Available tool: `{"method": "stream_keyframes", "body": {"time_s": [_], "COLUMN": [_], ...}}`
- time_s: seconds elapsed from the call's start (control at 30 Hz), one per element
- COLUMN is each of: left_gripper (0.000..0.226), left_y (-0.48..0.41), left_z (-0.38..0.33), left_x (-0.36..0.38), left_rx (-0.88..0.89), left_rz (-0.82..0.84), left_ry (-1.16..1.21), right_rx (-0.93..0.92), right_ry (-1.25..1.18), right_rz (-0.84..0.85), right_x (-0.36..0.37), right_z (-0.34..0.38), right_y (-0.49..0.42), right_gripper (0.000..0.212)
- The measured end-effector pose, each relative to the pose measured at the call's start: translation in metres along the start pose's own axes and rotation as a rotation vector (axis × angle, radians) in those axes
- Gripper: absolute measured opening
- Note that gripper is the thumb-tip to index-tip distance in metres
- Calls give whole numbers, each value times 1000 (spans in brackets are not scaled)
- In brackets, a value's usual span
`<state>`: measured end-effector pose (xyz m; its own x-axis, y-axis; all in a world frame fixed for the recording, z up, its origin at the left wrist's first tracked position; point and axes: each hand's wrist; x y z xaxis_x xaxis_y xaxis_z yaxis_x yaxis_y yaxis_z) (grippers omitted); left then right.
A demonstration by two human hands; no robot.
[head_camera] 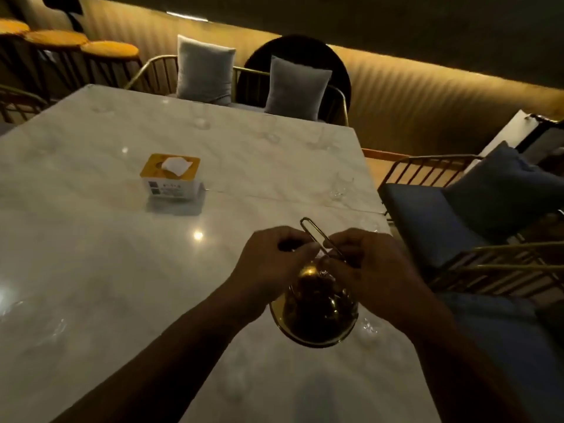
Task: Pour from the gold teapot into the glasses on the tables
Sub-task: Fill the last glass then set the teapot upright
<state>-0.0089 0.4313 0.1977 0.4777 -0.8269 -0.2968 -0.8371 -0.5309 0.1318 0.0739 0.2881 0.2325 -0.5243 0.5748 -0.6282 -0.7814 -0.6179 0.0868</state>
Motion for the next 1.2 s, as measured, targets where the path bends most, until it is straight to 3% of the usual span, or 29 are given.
{"method": "stream_keyframes", "body": {"time_s": [0.23,0.37,0.5,0.57,0.7,0.9,1.0,1.2], "left_gripper": [50,66,68,59,42,74,54,105], "left_y": [36,50,58,64,78,108,123,143], "left_z": [84,109,115,113,110,104,99,120], "left_x": [27,51,76,91,131,198,225,258], "left_rx": [-95,-244,-308,-305,-293,-371,-378,-303], "left_rz": [-130,-88,-121,-156,-348,-609,-665,-638], "left_ry": [-356,-327,-230,-165,-119,3,16,-81], "right_rx": [78,42,-3,-46,-143,-216,-246,-260], "right_ry": [-71,-53,-64,-63,-67,-110,-99,-78], "right_rz": [48,129,259,313,473,718,787,866], "right_x": [0,-1,-6,-10,-17,-32,-32,-20], "right_z": [-22,-32,-49,-59,-79,-103,-114,-136], "right_y": [9,8,4,1,-7,-10,-1,11], "right_gripper": [36,36,35,35,35,36,35,29]}}
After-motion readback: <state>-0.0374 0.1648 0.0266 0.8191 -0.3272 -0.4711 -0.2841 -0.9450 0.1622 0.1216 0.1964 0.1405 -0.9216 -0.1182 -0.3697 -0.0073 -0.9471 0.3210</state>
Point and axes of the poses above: each hand's wrist, its own y-axis away from the middle knuckle, its own x-axis out of the palm, z = x × y, and after that the axes turned 9 degrees about -y, right-handed
